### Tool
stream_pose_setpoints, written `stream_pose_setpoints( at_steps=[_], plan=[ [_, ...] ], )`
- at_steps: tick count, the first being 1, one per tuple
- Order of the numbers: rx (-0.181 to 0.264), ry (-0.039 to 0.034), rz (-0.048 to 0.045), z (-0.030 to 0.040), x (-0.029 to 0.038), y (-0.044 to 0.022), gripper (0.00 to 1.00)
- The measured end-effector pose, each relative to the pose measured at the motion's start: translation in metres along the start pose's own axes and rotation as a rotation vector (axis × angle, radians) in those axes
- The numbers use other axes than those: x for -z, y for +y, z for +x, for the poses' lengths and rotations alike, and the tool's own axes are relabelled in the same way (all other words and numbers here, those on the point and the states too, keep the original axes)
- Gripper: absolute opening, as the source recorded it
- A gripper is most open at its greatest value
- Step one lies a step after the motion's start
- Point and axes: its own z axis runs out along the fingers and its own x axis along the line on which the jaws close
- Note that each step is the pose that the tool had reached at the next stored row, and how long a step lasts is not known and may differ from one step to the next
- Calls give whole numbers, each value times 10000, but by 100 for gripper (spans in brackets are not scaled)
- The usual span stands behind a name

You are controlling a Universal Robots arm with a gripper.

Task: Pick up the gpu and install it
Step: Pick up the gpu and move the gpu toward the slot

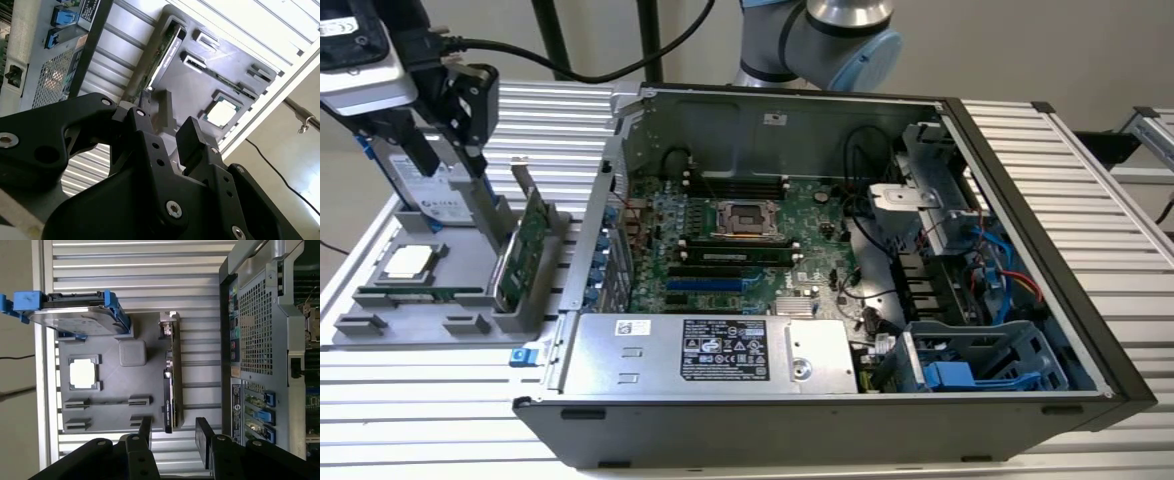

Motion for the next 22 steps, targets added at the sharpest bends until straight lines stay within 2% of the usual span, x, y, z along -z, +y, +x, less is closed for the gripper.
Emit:
stream_pose_setpoints(
  at_steps=[22],
  plan=[
    [0, 0, 0, 1, -104, -6, 100]
  ],
)
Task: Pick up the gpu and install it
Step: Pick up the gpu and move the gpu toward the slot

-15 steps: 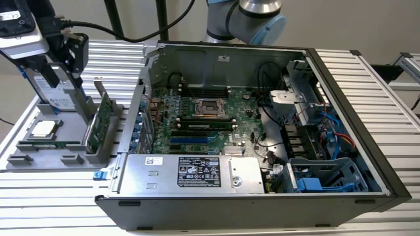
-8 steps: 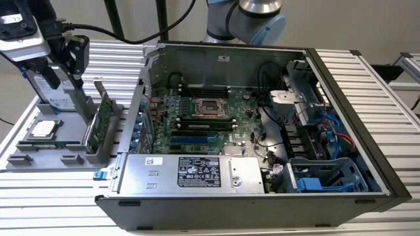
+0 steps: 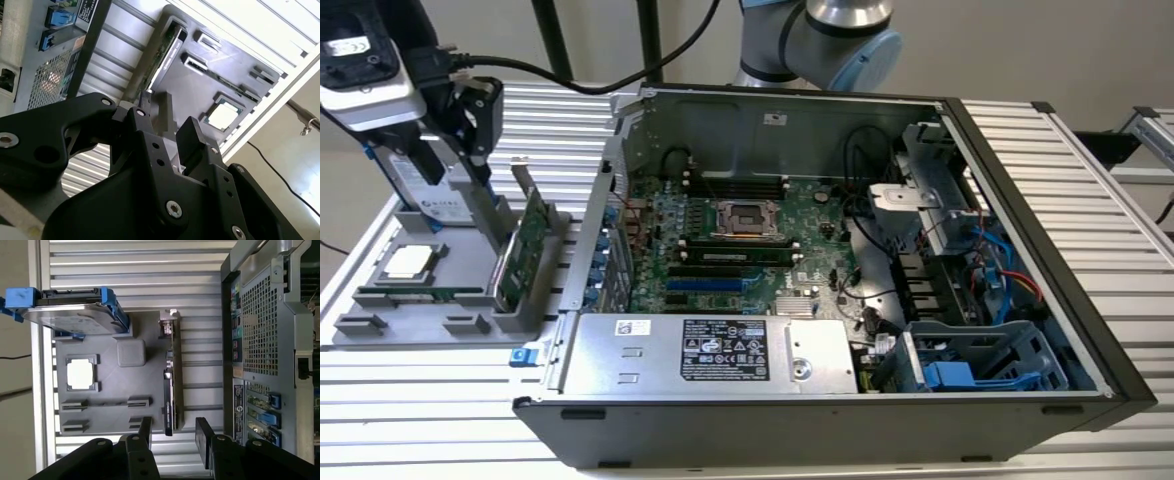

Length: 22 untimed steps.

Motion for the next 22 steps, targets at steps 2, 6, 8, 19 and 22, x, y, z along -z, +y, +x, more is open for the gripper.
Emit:
stream_pose_setpoints(
  at_steps=[2, 6, 8, 19, 22],
  plan=[
    [0, 0, 0, 0, -14, -1, 100],
    [0, 0, 0, 0, -41, -2, 100],
    [0, 1, 0, 1, -53, -3, 100],
    [0, 1, 0, 2, -121, -6, 100],
    [0, 1, 0, 3, -138, -7, 100]
  ],
)
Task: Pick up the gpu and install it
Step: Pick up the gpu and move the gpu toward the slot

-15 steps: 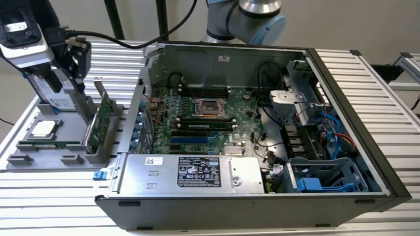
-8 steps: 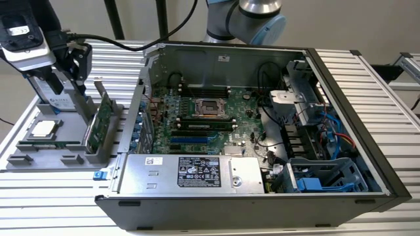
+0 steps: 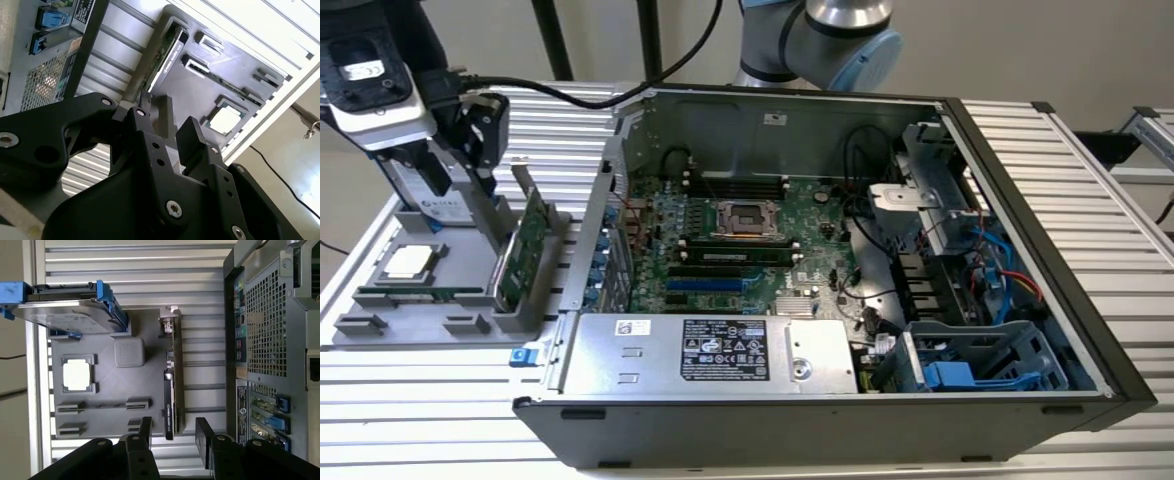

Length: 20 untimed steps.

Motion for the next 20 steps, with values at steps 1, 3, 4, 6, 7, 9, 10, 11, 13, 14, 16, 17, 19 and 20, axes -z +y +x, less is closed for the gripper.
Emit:
stream_pose_setpoints(
  at_steps=[1, 3, 4, 6, 7, 9, 10, 11, 13, 14, 16, 17, 19, 20],
  plan=[
    [0, 0, 0, 0, -5, 0, 100],
    [0, -1, -1, 0, -18, -1, 100],
    [0, -1, -1, 0, -23, -1, 100],
    [0, 0, 0, 1, -34, -2, 100],
    [0, 0, 0, 1, -39, -2, 100],
    [0, 0, 0, 1, -50, -3, 100],
    [0, 0, 0, 1, -55, -3, 100],
    [0, 0, 0, 1, -60, -3, 100],
    [0, 0, 0, 1, -70, -4, 100],
    [0, -1, 0, 1, -76, -4, 100],
    [0, -1, -1, 1, -86, -4, 100],
    [0, 0, 0, 2, -90, -5, 100],
    [0, 0, 0, 2, -100, -5, 100],
    [0, 0, 0, 2, -105, -5, 100]
  ],
)
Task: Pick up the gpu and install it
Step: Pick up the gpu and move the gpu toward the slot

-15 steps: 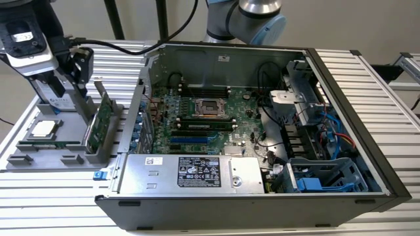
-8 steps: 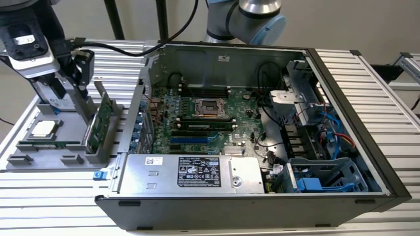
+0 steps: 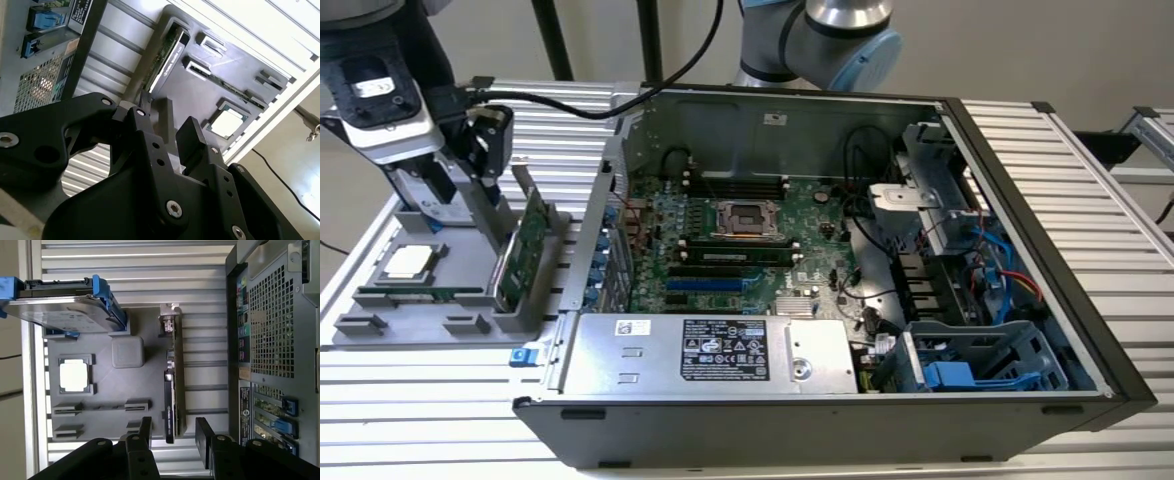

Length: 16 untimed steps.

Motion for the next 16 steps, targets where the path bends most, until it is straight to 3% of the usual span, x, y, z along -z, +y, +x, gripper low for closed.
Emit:
stream_pose_setpoints(
  at_steps=[16],
  plan=[
    [-3, -5, -1, 2, -45, -1, 100]
  ],
)
